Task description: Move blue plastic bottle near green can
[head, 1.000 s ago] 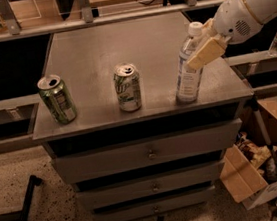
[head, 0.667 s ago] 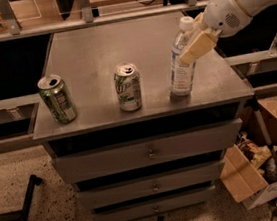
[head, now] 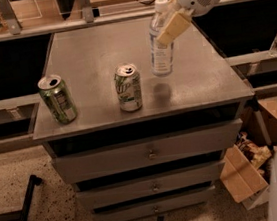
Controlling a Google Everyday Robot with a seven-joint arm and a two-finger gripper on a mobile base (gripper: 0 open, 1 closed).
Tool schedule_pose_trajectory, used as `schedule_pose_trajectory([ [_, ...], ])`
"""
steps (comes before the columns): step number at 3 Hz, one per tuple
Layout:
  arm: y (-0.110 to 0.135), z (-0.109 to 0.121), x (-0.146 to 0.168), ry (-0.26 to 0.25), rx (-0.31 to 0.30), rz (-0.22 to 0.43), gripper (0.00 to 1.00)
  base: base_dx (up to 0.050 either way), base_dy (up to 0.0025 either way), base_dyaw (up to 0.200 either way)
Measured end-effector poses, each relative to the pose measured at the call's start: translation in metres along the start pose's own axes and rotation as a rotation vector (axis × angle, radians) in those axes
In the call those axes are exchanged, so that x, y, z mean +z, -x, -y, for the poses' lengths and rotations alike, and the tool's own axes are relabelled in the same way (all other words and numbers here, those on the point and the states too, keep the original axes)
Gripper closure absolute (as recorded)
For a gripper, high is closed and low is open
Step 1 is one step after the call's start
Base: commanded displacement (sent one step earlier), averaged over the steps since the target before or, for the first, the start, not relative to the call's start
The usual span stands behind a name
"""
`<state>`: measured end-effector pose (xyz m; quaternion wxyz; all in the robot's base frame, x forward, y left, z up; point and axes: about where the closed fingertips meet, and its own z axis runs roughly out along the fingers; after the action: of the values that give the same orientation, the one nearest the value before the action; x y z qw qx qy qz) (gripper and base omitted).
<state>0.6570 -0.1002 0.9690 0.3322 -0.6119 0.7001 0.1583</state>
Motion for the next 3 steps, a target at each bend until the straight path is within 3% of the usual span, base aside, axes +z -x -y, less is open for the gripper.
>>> schedule_pose_trajectory([
  [1, 0.030, 0.014, 0.028, 0.014, -0.040, 0.018, 1.00, 0.000, 0.00000, 0.000],
  [3, 0.070, 0.014, 0.084, 0.075, -0.091, 0.040, 1.00, 0.000, 0.00000, 0.000],
])
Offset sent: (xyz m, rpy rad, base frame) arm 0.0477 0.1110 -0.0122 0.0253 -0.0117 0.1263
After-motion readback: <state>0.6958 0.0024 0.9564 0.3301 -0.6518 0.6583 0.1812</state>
